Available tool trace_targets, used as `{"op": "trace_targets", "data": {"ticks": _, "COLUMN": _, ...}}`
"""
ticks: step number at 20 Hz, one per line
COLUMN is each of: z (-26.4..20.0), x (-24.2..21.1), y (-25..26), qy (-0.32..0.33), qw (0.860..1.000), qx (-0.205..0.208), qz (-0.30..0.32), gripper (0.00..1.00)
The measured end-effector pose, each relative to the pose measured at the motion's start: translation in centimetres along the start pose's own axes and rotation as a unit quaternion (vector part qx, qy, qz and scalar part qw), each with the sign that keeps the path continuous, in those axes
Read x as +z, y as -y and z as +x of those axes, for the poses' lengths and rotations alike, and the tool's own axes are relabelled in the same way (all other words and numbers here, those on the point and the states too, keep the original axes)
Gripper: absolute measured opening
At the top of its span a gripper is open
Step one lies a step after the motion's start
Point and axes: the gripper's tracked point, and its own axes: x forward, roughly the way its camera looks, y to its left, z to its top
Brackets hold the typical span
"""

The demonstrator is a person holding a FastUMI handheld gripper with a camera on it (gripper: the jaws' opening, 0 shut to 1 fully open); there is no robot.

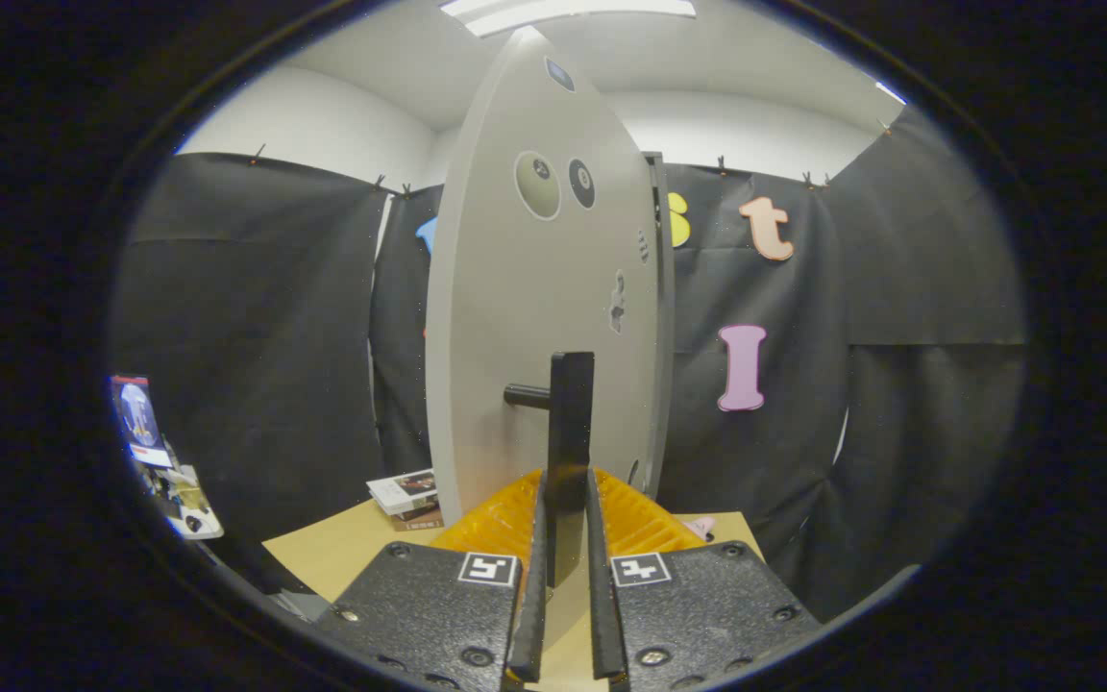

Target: Open the shoe cabinet door, grab the shoes and put them into the shoe cabinet, then close the shoe cabinet door.

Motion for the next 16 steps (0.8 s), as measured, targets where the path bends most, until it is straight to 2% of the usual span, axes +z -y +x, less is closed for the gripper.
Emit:
{"op": "trace_targets", "data": {"ticks": 4, "z": -1.0, "x": 0.7, "y": 3.3, "qy": 0.021, "qw": 0.997, "qx": -0.071, "qz": -0.016, "gripper": 0.23}}
{"op": "trace_targets", "data": {"ticks": 6, "z": -2.1, "x": 1.9, "y": 6.1, "qy": 0.053, "qw": 0.990, "qx": -0.129, "qz": -0.025, "gripper": 0.19}}
{"op": "trace_targets", "data": {"ticks": 8, "z": -3.1, "x": 2.9, "y": 8.6, "qy": 0.082, "qw": 0.980, "qx": -0.178, "qz": -0.026, "gripper": 0.20}}
{"op": "trace_targets", "data": {"ticks": 9, "z": -3.5, "x": 2.8, "y": 8.8, "qy": 0.089, "qw": 0.980, "qx": -0.177, "qz": -0.018, "gripper": 0.21}}
{"op": "trace_targets", "data": {"ticks": 13, "z": -4.0, "x": 1.7, "y": 7.5, "qy": 0.065, "qw": 0.989, "qx": -0.132, "qz": 0.016, "gripper": 0.42}}
{"op": "trace_targets", "data": {"ticks": 16, "z": -4.5, "x": 1.0, "y": 7.2, "qy": 0.063, "qw": 0.988, "qx": -0.140, "qz": 0.013, "gripper": 0.72}}
